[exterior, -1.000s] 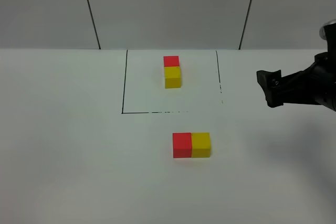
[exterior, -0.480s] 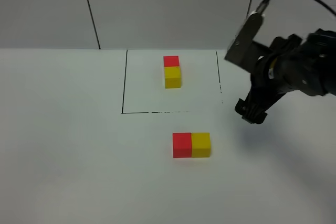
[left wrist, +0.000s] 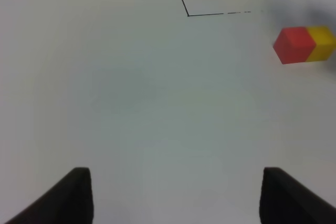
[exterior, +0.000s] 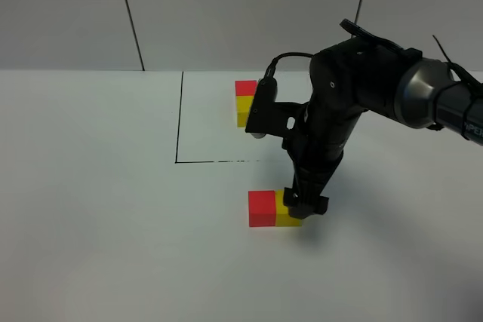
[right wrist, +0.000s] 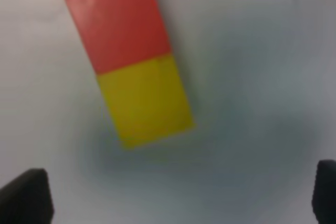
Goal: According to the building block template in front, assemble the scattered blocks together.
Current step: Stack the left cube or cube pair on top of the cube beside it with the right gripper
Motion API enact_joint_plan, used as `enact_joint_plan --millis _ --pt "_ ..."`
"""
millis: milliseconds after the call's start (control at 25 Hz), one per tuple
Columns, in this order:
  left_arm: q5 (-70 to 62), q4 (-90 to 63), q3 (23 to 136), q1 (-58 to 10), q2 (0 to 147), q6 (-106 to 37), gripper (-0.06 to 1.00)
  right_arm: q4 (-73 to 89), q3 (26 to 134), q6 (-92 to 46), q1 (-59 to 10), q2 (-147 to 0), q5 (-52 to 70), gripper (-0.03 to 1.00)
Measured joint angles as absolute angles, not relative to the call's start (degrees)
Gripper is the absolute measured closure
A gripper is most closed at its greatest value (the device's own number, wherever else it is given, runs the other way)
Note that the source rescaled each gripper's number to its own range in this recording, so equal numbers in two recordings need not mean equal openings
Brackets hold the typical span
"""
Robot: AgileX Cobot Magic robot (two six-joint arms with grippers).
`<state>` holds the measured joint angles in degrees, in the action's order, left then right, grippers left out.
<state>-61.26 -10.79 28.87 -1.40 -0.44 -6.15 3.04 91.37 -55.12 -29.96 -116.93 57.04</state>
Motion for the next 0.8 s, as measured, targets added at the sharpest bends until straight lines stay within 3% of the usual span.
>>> enact_joint_plan --millis 800 --pt "-61.3 -10.8 28.9 -1.4 -0.4 -6.2 0.51 0.0 93.5 -59.9 -32.0 -125.5 51.5 -0.03"
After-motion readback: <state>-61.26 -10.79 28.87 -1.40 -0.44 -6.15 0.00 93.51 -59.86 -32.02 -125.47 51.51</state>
